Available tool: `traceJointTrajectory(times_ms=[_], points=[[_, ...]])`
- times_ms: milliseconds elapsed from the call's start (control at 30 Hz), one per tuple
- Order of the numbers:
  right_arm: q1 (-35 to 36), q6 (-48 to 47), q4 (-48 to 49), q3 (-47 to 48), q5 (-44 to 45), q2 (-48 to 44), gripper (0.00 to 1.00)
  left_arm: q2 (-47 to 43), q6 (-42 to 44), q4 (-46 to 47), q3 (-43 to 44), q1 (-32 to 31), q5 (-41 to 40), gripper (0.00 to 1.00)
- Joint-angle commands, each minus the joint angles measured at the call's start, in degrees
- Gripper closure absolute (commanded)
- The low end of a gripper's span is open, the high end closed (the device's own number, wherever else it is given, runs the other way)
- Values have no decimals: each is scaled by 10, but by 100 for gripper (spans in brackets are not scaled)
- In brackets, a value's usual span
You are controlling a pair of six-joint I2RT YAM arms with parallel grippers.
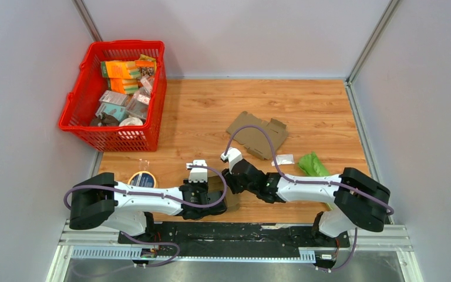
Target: Fold the paper box
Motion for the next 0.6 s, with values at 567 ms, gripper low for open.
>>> traceJointTrajectory(times_ms=[567], points=[[23, -8, 247, -47, 158, 47, 91, -14, -29, 2, 2, -9, -6, 100]])
